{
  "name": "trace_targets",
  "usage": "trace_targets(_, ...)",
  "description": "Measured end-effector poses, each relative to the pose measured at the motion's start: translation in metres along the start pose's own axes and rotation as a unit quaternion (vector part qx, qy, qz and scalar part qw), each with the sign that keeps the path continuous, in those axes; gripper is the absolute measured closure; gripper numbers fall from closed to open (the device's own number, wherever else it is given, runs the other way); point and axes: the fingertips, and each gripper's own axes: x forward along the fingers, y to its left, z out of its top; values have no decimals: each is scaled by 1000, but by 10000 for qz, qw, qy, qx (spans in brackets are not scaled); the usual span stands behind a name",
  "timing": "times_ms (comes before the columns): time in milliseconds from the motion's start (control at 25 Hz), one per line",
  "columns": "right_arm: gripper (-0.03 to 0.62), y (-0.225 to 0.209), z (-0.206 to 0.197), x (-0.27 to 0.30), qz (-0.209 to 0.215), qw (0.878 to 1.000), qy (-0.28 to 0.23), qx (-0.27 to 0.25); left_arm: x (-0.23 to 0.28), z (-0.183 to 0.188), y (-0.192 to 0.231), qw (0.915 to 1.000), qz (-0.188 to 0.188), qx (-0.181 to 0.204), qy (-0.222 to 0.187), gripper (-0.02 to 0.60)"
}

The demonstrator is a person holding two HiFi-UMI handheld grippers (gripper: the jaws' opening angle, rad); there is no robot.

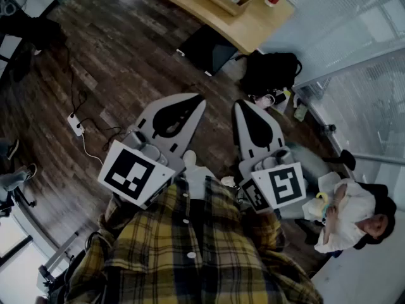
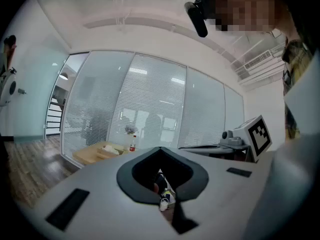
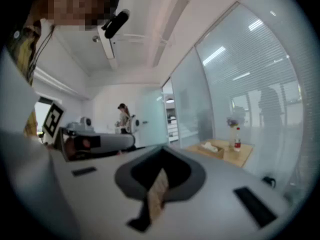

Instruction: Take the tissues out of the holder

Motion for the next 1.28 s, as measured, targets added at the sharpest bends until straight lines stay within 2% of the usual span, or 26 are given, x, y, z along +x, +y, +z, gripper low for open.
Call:
trace_targets(200, 582, -4, 0, 0, -19, 10000, -36, -6, 0, 1, 2, 9999, 15, 4, -127, 572)
trace_targets(520, 582, -2, -2, -6, -38, 10000, -56, -15, -4, -2, -3, 10000, 25, 32, -85, 572)
trace_targets(1080, 582, -15, -4, -25, -49, 9998, -192, 43, -2, -7, -16, 9998, 195, 98, -50, 572)
trace_targets(1280, 582, -17, -5, -26, 23, 9998, -204, 49, -4, -7, -15, 9993, 309, 122, -179, 572)
